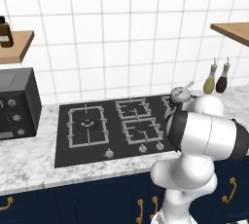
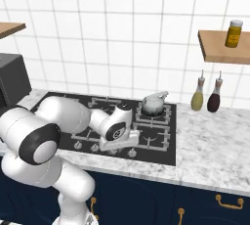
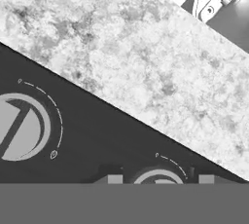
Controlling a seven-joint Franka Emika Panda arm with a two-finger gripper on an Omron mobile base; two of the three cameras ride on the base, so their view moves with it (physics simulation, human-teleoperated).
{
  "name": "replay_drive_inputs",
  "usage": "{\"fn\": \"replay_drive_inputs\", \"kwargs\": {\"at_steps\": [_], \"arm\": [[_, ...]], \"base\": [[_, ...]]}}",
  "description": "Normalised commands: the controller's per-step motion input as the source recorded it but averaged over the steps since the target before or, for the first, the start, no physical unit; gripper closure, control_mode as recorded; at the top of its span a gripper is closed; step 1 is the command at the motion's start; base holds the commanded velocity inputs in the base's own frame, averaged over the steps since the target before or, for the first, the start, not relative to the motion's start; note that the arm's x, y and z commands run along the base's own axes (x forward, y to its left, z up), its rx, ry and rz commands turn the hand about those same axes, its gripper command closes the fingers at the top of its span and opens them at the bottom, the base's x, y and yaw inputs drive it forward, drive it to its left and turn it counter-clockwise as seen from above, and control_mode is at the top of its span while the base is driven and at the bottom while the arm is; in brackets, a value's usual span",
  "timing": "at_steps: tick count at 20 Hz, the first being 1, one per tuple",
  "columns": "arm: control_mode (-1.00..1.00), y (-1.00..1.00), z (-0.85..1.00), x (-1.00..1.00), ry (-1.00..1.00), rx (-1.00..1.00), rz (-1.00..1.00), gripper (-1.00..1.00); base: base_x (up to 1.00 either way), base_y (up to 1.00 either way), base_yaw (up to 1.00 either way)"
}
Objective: Turn off the rear right burner of the stove.
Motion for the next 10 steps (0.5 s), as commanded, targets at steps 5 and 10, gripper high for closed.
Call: {"fn": "replay_drive_inputs", "kwargs": {"at_steps": [5,10], "arm": [[-1.00,0.12,-0.12,0.00,-0.03,0.00,-1.00,1.00],[-1.00,0.37,-0.02,0.14,-0.17,-0.07,-0.95,1.00]], "base": [[0.00,0.00,0.00],[0.00,0.00,0.00]]}}
